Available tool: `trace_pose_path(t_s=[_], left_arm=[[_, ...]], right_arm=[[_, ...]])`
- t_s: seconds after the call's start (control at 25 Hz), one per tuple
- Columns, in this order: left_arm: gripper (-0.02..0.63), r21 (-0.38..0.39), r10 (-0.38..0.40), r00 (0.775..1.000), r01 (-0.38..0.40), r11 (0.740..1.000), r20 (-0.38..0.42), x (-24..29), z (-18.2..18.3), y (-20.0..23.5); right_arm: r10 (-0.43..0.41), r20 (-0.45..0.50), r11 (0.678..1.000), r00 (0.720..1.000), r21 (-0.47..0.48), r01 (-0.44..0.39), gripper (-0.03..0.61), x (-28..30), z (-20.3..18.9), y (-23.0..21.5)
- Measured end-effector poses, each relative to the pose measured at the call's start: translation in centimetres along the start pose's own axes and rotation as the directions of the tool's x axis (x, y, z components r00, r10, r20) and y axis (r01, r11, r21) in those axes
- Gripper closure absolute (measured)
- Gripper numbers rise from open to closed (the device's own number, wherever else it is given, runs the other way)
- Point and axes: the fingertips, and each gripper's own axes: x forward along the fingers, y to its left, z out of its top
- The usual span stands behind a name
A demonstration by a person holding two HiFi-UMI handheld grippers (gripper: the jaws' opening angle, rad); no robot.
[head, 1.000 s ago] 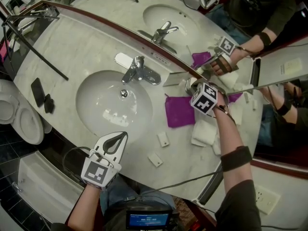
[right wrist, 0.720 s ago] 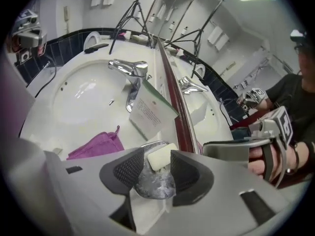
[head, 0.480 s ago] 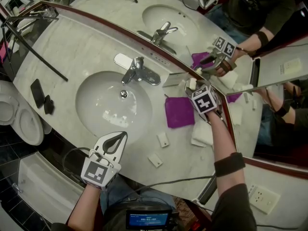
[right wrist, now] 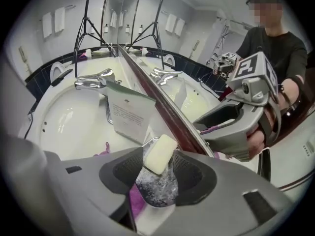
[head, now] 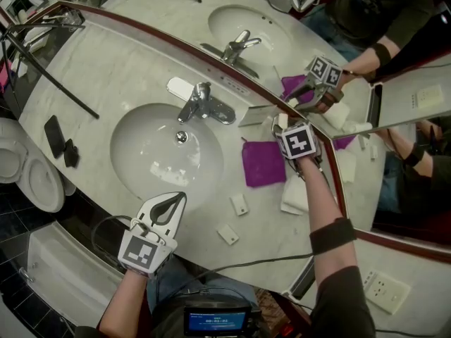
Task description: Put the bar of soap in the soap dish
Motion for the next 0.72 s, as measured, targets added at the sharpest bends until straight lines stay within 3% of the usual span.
trace_pose_path(t_s=[0.04, 0.12, 0.44, 0.72], left_arm=[[0.612, 0.0, 0.002, 1.0, -0.002, 1.0, 0.0, -0.03, -0.04, 0.05], [0.612, 0.002, 0.004, 1.0, -0.004, 1.0, -0.002, -0.06, -0.19, 0.11], [0.612, 0.003, 0.003, 1.0, -0.003, 1.0, 0.0, 0.08, -0.09, -0.01], [0.612, 0.002, 0.006, 1.0, -0.006, 1.0, -0.003, -0.19, -0.08, -0.04]], right_arm=[[0.009, -0.005, 1.0, 1.0, -0.004, -0.009, 0.402, 0.14, 0.01, 0.12], [0.018, -0.001, 0.999, 1.0, -0.033, -0.018, 0.431, -0.06, 0.65, 0.51], [0.031, -0.027, 0.995, 0.999, -0.098, -0.033, 0.437, -0.21, 0.63, 0.52], [0.029, -0.016, 0.997, 0.999, -0.068, -0.03, 0.437, -0.56, 0.65, 0.22]])
